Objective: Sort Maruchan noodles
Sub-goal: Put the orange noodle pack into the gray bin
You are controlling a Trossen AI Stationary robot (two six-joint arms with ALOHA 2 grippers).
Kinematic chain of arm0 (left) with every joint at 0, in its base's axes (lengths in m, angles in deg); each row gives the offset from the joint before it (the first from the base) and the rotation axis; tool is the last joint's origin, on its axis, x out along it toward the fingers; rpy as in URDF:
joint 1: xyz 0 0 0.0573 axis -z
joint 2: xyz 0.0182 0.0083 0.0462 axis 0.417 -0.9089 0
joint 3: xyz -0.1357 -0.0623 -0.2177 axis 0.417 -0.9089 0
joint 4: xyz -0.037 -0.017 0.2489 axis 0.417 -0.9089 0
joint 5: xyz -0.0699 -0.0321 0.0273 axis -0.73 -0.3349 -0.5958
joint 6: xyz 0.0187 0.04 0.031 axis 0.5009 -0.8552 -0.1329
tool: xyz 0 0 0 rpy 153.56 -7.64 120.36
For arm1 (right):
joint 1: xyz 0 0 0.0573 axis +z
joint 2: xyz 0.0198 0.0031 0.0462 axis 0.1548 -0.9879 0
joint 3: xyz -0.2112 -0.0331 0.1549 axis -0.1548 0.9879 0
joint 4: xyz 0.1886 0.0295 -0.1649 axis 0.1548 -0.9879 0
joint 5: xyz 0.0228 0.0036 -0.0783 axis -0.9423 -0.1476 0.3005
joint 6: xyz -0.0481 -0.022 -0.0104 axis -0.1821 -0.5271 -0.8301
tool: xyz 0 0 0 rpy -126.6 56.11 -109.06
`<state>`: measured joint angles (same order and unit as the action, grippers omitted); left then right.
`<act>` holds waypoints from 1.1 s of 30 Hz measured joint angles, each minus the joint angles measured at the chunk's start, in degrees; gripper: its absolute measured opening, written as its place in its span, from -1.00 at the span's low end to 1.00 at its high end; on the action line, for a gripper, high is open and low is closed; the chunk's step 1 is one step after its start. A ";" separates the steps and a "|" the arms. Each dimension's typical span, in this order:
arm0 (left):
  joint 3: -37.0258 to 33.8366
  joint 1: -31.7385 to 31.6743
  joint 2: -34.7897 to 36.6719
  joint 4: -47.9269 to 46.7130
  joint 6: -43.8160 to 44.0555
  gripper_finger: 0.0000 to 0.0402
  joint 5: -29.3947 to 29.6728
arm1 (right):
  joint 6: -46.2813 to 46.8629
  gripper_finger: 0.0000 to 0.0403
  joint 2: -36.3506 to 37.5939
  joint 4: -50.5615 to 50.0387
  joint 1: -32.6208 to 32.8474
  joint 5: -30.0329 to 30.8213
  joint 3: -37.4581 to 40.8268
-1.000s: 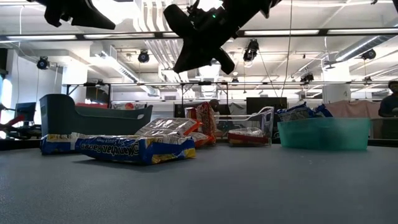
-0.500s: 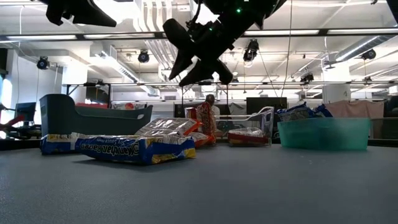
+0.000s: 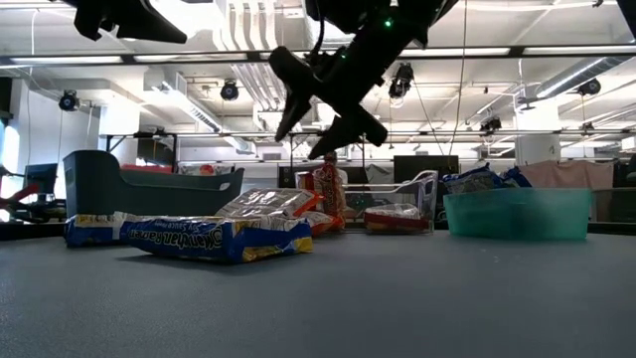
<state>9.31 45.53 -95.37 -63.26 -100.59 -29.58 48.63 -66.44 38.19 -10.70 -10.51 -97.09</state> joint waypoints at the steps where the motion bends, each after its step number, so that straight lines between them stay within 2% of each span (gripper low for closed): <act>1: 0.01 0.00 -0.11 0.00 0.07 -1.00 0.00 | 0.58 0.35 0.00 -0.77 -0.10 0.00 0.09; 11: 0.02 0.02 -1.38 0.66 0.12 -1.00 0.00 | -0.89 0.29 -1.95 2.41 -2.07 0.18 3.85; 18: 0.02 0.00 -1.39 1.31 -0.37 -1.00 0.00 | -6.52 0.32 -8.39 11.91 -2.96 -3.34 3.90; 22: 0.02 0.00 -1.64 1.44 -0.44 -1.00 0.00 | -7.86 0.27 -9.96 17.06 -2.85 -5.65 3.31; 27: 0.02 0.02 -1.97 1.66 -0.46 -1.00 -0.02 | -8.20 0.06 -10.32 17.01 -2.85 -5.98 3.00; 33: 0.02 0.02 -2.15 2.47 -0.47 -1.00 -0.01 | -8.14 -0.41 -10.32 16.68 -2.85 -6.94 3.06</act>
<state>9.33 45.55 -97.52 -60.79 -101.06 -29.59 40.49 -76.76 54.88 -13.55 -17.46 -94.03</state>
